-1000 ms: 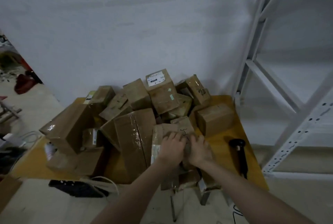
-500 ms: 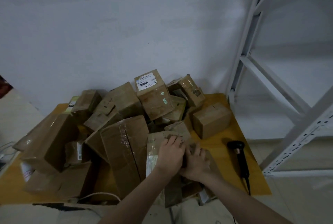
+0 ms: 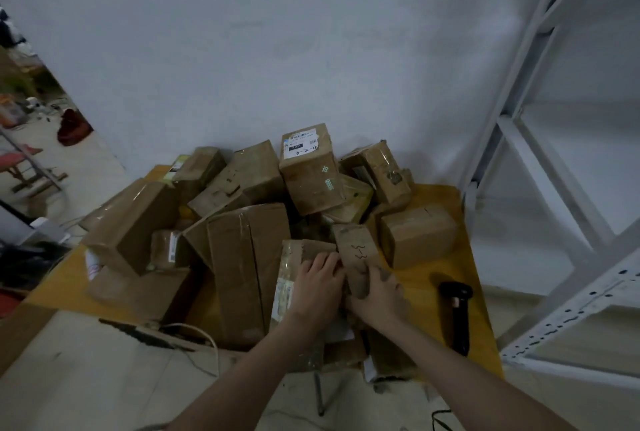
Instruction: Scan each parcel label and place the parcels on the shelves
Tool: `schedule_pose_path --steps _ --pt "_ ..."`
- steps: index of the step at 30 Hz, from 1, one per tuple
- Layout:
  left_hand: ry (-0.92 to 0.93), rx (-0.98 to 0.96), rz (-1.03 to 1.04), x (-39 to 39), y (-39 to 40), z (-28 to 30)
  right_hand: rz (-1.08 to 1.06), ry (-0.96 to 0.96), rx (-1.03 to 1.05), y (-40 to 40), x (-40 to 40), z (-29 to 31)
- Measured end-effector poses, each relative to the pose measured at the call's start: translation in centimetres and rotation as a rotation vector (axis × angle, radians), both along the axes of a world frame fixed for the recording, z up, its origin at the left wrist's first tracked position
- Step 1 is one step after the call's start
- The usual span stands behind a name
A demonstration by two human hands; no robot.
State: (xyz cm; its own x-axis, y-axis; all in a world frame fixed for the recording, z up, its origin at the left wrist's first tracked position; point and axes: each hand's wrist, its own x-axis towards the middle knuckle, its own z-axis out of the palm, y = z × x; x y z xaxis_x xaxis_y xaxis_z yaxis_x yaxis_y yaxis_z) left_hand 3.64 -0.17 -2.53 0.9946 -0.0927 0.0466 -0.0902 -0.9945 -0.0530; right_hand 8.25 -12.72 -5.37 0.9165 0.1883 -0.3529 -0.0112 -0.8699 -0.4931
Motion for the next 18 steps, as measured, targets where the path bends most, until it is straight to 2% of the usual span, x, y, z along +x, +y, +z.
schedule_pose_path --steps 3,7,11,14,18 --pt "0.039 -0.028 0.064 0.1 -0.9 -0.3 -0.086 0.084 0.234 -2.7 1.4 0.4" --pt "-0.007 -0.112 0.150 0.5 -2.5 -1.0 -0.201 0.271 0.639 -7.3 2.4 1.5" --pt "-0.040 -0.211 0.184 0.7 -4.3 -1.1 -0.245 0.447 0.940 -11.1 2.5 2.6" --pt "-0.017 -0.326 0.199 0.8 -5.7 -1.2 -0.296 0.557 1.091 -13.0 2.4 2.2" --pt "-0.077 -0.421 0.202 1.1 -6.7 -0.6 -0.232 0.728 1.134 -15.8 2.5 2.8"
